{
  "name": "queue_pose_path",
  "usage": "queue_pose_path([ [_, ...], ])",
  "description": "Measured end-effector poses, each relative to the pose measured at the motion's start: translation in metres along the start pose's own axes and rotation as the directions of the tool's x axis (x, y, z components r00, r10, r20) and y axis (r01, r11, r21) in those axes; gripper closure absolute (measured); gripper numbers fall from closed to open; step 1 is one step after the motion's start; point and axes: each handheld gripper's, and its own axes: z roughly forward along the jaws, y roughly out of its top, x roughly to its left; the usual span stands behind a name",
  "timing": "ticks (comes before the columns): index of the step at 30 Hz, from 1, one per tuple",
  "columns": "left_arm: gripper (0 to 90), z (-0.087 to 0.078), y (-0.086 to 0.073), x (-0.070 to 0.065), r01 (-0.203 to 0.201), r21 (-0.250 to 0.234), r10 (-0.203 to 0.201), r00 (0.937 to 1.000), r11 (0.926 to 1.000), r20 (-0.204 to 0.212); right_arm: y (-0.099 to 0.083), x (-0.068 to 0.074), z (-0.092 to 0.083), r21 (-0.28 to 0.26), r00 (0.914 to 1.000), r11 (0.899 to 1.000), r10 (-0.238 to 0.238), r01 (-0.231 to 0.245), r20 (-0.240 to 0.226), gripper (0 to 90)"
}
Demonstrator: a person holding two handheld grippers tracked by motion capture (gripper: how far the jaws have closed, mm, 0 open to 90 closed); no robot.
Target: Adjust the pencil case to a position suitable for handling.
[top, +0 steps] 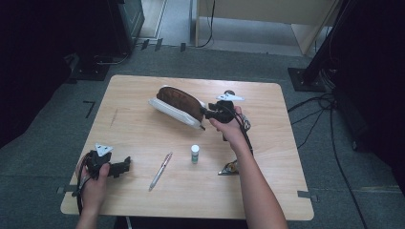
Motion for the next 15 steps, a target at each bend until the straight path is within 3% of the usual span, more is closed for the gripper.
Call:
queue_pose_path([
  [6, 1.8, 0.0, 0.0, 0.0, -0.001, 0.0, 0.001, 1.0, 1.0, 0.001, -0.002, 0.003, -0.001, 0.038, 0.9995, 0.999, -0.03, 0.029, 0.01, 68.0],
  [9, 1.9, 0.0, 0.0, 0.0, -0.001, -0.001, 0.001, 1.0, 1.0, 0.001, -0.002, 0.008, -0.007, 0.071, 0.9996, 0.997, -0.007, 0.009, -0.026, 71.3],
  [13, 1.8, 0.0, 0.0, 0.0, -0.001, -0.001, 0.001, 1.0, 1.0, 0.002, -0.006, 0.013, -0.009, 0.121, 0.9978, 0.992, -0.023, 0.03, -0.062, 71.6],
  [15, 1.9, 0.0, 0.0, 0.0, -0.001, -0.001, 0.001, 1.0, 1.0, 0.002, -0.011, 0.017, -0.012, 0.162, 0.9914, 0.984, -0.059, 0.077, -0.117, 66.8],
])
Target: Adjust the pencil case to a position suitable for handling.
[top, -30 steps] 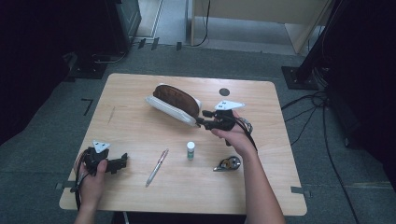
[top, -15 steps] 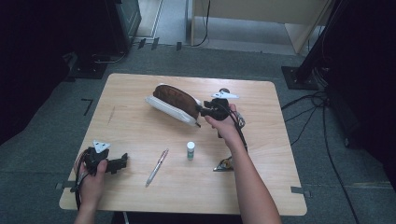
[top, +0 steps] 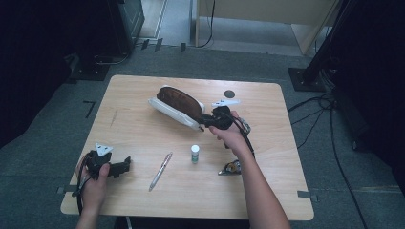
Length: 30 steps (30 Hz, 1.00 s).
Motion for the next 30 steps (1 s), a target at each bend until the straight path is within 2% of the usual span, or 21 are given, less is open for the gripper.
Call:
queue_pose_path([
  [2, 1.8, 0.0, 0.0, 0.0, -0.001, 0.0, 0.001, 1.0, 1.0, 0.0, -0.001, 0.001, -0.001, -0.003, 1.0, 1.0, -0.008, 0.008, 0.005, 64.8],
  [3, 1.9, 0.0, 0.0, 0.0, -0.001, 0.0, 0.001, 1.0, 1.0, 0.001, 0.0, -0.001, -0.004, -0.034, 0.9997, 0.999, 0.009, -0.008, 0.025, 60.4],
  [4, 1.9, 0.0, 0.0, 0.0, -0.001, 0.0, 0.001, 1.0, 1.0, 0.001, 0.0, -0.001, -0.004, -0.034, 0.9997, 0.999, 0.009, -0.008, 0.025, 60.4],
  [6, 1.9, 0.0, 0.0, 0.0, -0.001, 0.0, 0.001, 1.0, 1.0, 0.001, 0.003, -0.005, -0.007, -0.077, 0.9979, 0.996, 0.053, -0.05, 0.036, 58.4],
  [7, 1.8, 0.0, 0.0, 0.0, -0.001, -0.001, 0.001, 1.0, 1.0, 0.001, 0.006, -0.009, -0.009, -0.118, 0.9946, 0.99, 0.086, -0.079, 0.057, 57.5],
  [10, 1.8, 0.0, 0.0, 0.0, -0.002, -0.001, 0.002, 1.0, 1.0, 0.002, 0.011, -0.012, -0.007, -0.143, 0.9924, 0.985, 0.102, -0.092, 0.069, 56.5],
  [12, 1.9, 0.0, 0.0, 0.0, -0.003, 0.0, 0.003, 1.0, 1.0, 0.002, 0.013, -0.011, -0.002, -0.133, 0.9938, 0.989, 0.079, -0.068, 0.078, 54.9],
  [15, 1.8, 0.0, 0.0, 0.0, 0.0, -0.003, 0.0, 1.0, 1.0, 0.002, 0.014, -0.01, 0.007, -0.138, 0.9951, 0.988, 0.075, -0.065, 0.064, 55.4],
  [18, 1.8, 0.0, 0.0, 0.0, 0.0, -0.003, 0.0, 1.0, 1.0, 0.003, 0.013, -0.01, 0.014, -0.139, 0.9909, 0.988, 0.08, -0.065, 0.108, 53.9],
  [20, 1.8, 0.0, 0.0, 0.0, 0.0, -0.003, 0.0, 1.0, 1.0, 0.003, 0.013, -0.009, 0.016, -0.138, 0.9907, 0.988, 0.078, -0.062, 0.112, 53.9],
  [22, 1.9, 0.0, 0.0, 0.0, -0.001, -0.002, 0.001, 1.0, 1.0, 0.003, 0.012, -0.008, 0.019, -0.131, 0.9913, 0.99, 0.067, -0.052, 0.114, 57.3],
  [23, 1.9, 0.0, 0.0, 0.0, 0.0, -0.003, 0.0, 1.0, 1.0, 0.003, 0.012, -0.007, 0.02, -0.118, 0.9899, 0.992, 0.063, -0.048, 0.127, 65.4],
  [24, 1.9, 0.0, 0.0, 0.0, 0.0, -0.003, 0.0, 1.0, 1.0, 0.003, 0.012, -0.007, 0.02, -0.118, 0.9899, 0.992, 0.063, -0.048, 0.127, 65.4],
  [25, 1.9, 0.0, 0.0, 0.0, -0.001, -0.003, 0.001, 1.0, 1.0, 0.003, 0.012, -0.01, 0.018, -0.108, 0.9885, 0.991, 0.09, -0.077, 0.122, 72.3],
  [27, 1.9, 0.0, 0.0, 0.0, -0.001, -0.003, 0.001, 1.0, 1.0, 0.003, 0.012, -0.011, 0.016, -0.106, 0.988, 0.991, 0.099, -0.086, 0.119, 73.6],
  [30, 1.8, 0.0, 0.0, 0.0, 0.0, -0.003, 0.0, 1.0, 1.0, 0.003, 0.009, -0.009, 0.01, -0.084, 0.9885, 0.994, 0.087, -0.077, 0.124, 76.2],
])
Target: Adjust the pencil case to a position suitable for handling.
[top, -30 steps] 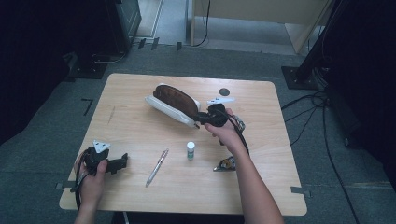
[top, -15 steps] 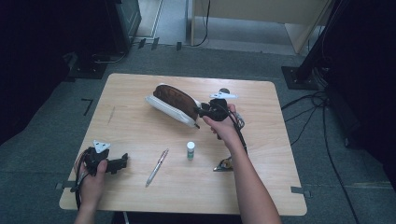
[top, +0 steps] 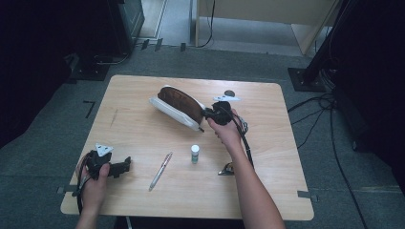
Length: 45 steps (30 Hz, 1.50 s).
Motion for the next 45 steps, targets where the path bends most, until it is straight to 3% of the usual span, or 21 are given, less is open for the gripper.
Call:
queue_pose_path([
  [4, 1.8, 0.0, 0.0, 0.0, 0.0, 0.0, 0.0, 1.0, 1.0, 0.0, -0.004, 0.001, -0.007, 0.002, 0.9999, 1.0, -0.006, 0.006, 0.013, 76.7],
  [9, 1.9, 0.0, 0.0, 0.0, -0.002, 0.002, 0.002, 1.0, 1.0, 0.0, -0.017, -0.005, -0.024, -0.013, 0.9991, 1.0, 0.025, -0.025, 0.035, 76.9],
  [13, 1.8, 0.0, 0.0, 0.0, -0.001, 0.002, 0.001, 1.0, 1.0, 0.0, -0.024, -0.004, -0.037, -0.006, 0.9973, 1.0, 0.002, -0.001, 0.074, 76.3],
  [17, 1.8, 0.0, 0.0, 0.0, 0.0, 0.001, 0.0, 1.0, 1.0, 0.0, -0.03, -0.002, -0.046, -0.006, 0.9969, 1.0, 0.009, -0.009, 0.079, 76.0],
  [29, 1.8, 0.0, 0.0, 0.0, -0.002, 0.002, 0.002, 1.0, 1.0, 0.001, -0.062, 0.01, -0.08, -0.024, 0.9962, 0.998, 0.064, -0.063, 0.059, 75.1],
  [45, 1.9, 0.0, 0.0, 0.0, -0.002, 0.001, 0.002, 1.0, 1.0, 0.0, -0.081, 0.015, -0.101, -0.044, 0.9946, 0.995, 0.092, -0.09, 0.049, 74.4],
])
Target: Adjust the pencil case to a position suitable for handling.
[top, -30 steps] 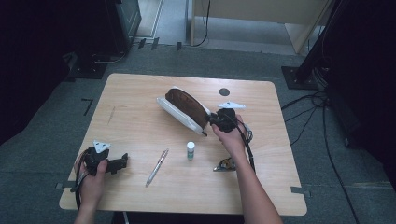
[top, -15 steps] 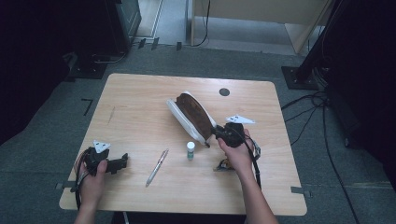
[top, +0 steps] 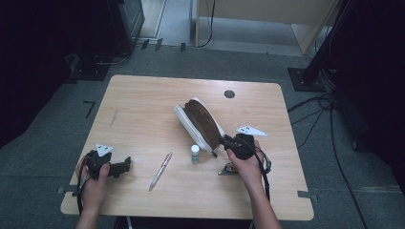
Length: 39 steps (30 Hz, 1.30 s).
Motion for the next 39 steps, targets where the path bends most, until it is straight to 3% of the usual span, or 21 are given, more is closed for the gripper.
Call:
queue_pose_path([
  [4, 1.9, 0.0, 0.0, 0.0, -0.001, -0.001, 0.001, 1.0, 1.0, 0.001, -0.003, 0.003, -0.002, 0.002, 1.0, 1.0, -0.004, 0.004, -0.005, 73.0],
  [11, 1.9, 0.0, 0.0, 0.0, -0.004, 0.002, 0.004, 1.0, 1.0, 0.001, -0.002, 0.0, -0.013, -0.014, 0.9997, 1.0, -0.018, 0.018, -0.014, 55.3],
  [17, 1.9, 0.0, 0.0, 0.0, -0.004, 0.001, 0.004, 1.0, 1.0, 0.001, -0.002, 0.004, -0.031, -0.046, 0.9995, 0.999, -0.02, 0.019, -0.023, 54.2],
  [24, 1.8, 0.0, 0.0, 0.0, -0.003, 0.001, 0.003, 1.0, 1.0, 0.001, -0.004, 0.021, -0.046, -0.068, 0.9975, 0.996, -0.057, 0.054, -0.041, 54.4],
  [39, 1.9, 0.0, 0.0, 0.0, -0.003, 0.001, 0.003, 1.0, 1.0, 0.001, -0.028, 0.05, -0.039, -0.046, 0.992, 0.997, -0.063, 0.058, -0.109, 53.0],
])
